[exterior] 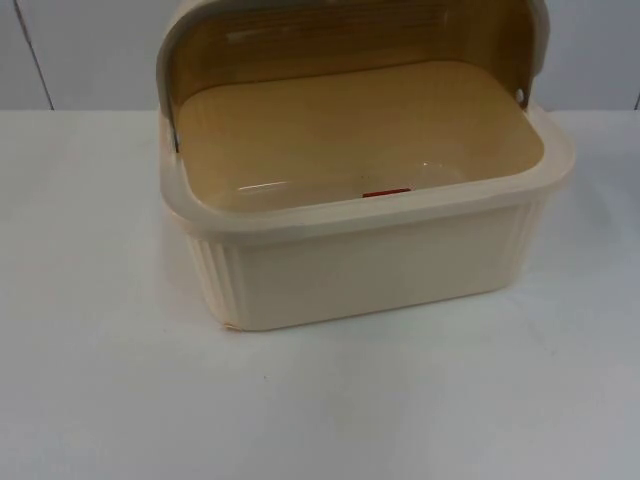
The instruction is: Open the box lid with the left hand, place the block into the box with the right hand, then close the box lid with the left hand.
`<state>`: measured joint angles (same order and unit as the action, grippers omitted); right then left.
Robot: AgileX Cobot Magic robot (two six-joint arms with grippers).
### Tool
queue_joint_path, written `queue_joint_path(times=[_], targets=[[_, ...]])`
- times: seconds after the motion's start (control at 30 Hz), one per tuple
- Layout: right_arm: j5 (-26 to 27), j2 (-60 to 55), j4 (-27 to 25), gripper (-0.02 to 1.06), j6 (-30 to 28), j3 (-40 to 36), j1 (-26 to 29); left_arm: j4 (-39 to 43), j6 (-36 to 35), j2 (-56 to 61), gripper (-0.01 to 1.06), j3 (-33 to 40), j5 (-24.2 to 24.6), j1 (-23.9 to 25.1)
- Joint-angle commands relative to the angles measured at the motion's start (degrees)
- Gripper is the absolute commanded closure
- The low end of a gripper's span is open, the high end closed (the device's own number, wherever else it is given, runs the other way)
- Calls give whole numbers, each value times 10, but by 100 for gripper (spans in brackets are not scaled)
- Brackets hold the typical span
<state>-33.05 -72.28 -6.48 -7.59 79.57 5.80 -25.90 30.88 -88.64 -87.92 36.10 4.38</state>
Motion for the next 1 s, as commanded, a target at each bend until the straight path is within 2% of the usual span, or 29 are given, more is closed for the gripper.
queue_joint_path(times=[0.0, 0.17, 0.3, 0.4, 0.43, 0.5, 0.6, 0.97], targets=[[7, 6, 4, 1, -7, -1, 4, -5, 33, -30, 0, -48, 18, -21], [7, 6, 4, 1, -8, -1, 4, 22, 91, -102, 0, -140, 21, -100], [7, 6, 8, 1, -8, -1, 4, 60, 122, -140, 0, -176, 20, -147], [5, 6, 8, 1, -8, -1, 4, 96, 219, -167, 0, -197, 15, -184], [5, 6, 8, 1, -8, -1, 4, 96, 219, -167, 0, -197, 15, -184], [-2, 6, 8, 1, -8, -1, 4, 103, 276, -182, 0, -203, 13, -199], [-7, 6, 8, 1, -8, -1, 4, 101, 321, -201, 0, -204, -1, -213], [-7, 6, 9, 1, -8, -1, 4, 98, 408, -234, 0, -204, -8, -261]])
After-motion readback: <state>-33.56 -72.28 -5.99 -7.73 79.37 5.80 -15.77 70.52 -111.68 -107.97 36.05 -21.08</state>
